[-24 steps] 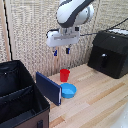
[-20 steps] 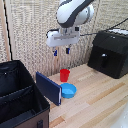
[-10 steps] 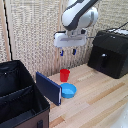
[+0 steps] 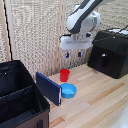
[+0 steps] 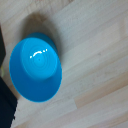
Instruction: Please find the red cup among the items before you. Carefully move your gripper towards it and gently hold it. Locate the front section of the organizer in front of you. Transfer the red cup above the front section and let go, placing it within that section.
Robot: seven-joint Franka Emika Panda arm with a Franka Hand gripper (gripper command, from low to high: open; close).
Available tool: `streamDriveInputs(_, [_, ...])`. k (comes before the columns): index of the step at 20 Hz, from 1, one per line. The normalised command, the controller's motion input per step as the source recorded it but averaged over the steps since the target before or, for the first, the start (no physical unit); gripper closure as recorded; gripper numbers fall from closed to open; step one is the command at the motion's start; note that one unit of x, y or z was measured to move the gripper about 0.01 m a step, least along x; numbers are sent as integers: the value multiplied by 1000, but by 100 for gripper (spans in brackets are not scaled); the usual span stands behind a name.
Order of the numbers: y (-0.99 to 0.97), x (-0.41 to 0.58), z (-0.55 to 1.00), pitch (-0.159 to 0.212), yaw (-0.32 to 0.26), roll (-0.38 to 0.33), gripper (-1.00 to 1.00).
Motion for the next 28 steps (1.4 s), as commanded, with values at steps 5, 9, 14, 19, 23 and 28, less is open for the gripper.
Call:
streamDriveInputs(5, [-15,277,-299,16,0,-40,-100])
streamDriveInputs(9, [-137,244,-363,28,3,-30,-100])
streamDriveInputs(14, [-157,258,-352,16,29,-23,-100])
streamDriveInputs(19, [-46,198,-352,11,35,-78,-100])
streamDriveInputs(23, [51,126,-388,41,24,-144,-100])
streamDriveInputs(28, [0,41,-256,63,1,-54,100])
